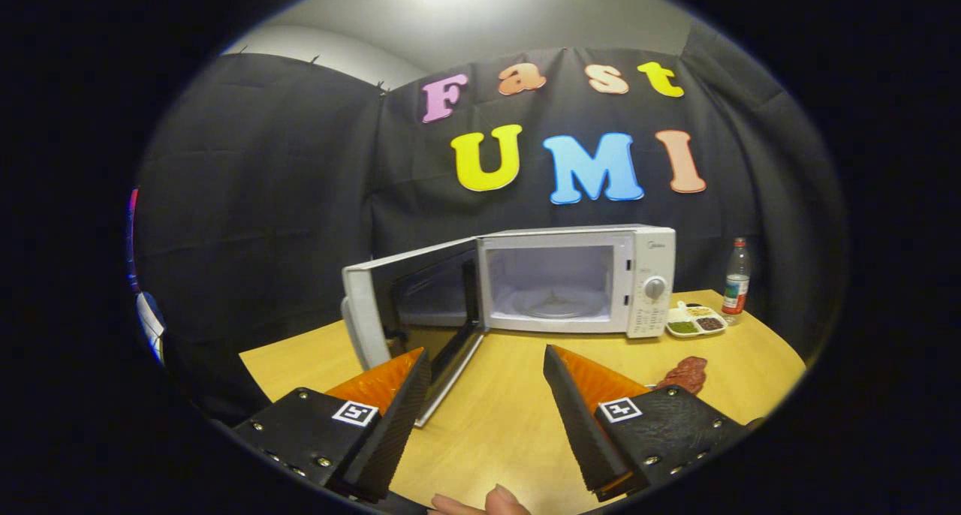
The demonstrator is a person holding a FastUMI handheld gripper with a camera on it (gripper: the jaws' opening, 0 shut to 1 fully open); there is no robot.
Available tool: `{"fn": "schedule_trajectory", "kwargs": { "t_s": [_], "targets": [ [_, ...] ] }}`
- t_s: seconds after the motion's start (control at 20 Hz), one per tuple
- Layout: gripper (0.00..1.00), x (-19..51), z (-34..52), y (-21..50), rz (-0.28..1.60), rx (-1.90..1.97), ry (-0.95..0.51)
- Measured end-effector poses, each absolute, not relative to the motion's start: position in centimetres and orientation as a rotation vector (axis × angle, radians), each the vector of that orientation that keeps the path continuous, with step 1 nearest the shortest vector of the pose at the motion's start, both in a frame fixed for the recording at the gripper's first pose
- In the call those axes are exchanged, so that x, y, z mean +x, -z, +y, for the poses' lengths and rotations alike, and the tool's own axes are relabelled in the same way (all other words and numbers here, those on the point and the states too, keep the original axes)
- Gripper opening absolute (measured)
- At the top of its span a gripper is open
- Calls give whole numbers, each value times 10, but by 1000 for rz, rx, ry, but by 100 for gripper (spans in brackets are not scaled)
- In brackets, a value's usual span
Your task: Open the microwave, put the food inside, and close the microwave door.
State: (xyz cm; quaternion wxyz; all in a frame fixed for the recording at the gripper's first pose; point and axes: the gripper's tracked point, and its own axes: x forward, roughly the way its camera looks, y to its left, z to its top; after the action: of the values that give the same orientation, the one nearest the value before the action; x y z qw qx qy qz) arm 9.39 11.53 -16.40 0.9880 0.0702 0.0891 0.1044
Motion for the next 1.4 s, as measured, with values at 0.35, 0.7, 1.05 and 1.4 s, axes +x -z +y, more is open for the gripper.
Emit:
{"fn": "schedule_trajectory", "kwargs": {
  "t_s": [0.35,0.7,1.05,1.4],
  "targets": [
    [92,103,-14,191,187,245,-7],
    [94,118,-56,229,258,318,15],
    [95,148,-61,277,325,330,-1],
    [53,164,-47,291,357,558,-108]
  ]
}}
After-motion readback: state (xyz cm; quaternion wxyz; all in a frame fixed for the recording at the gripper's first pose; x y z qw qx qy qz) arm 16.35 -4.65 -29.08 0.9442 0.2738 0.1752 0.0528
